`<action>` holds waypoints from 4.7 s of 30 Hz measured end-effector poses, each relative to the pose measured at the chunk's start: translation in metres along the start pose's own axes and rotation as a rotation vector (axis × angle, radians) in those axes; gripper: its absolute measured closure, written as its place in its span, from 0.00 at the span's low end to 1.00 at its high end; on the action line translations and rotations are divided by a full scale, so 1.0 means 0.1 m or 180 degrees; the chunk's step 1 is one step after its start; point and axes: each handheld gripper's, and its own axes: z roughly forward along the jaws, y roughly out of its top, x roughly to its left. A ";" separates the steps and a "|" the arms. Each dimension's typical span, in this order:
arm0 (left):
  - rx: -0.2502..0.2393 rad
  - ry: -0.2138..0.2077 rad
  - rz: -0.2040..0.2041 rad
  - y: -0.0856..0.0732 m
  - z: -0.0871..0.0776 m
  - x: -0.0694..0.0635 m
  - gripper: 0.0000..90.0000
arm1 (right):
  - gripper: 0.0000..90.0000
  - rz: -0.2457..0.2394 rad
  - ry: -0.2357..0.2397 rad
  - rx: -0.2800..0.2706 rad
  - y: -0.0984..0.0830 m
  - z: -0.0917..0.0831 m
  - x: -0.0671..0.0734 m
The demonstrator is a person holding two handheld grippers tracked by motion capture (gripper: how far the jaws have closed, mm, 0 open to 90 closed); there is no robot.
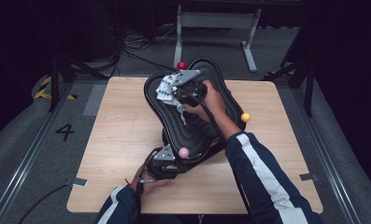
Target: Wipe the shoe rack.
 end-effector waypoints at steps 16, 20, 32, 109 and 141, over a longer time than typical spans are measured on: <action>0.0003 0.0005 -0.0012 0.00 0.00 0.00 0.78 | 0.87 -0.0197 0.0117 -0.0101 0.14 0.04 0.34; 0.0001 0.0013 -0.0025 0.00 0.00 0.00 0.78 | 0.87 -0.0032 0.0022 -0.0091 0.02 0.01 0.15; -0.0002 0.0003 -0.0020 0.00 0.00 0.00 0.78 | 0.87 0.0481 -0.0393 0.0075 -0.44 -0.13 -0.49; -0.0030 0.0027 -0.0052 0.00 0.01 0.02 0.78 | 0.87 0.0616 -0.0418 0.0221 -0.80 -0.26 -0.56; -0.0030 0.0052 -0.0024 0.01 0.01 0.02 0.78 | 0.88 0.0498 -0.0345 0.0278 -0.83 -0.28 -0.45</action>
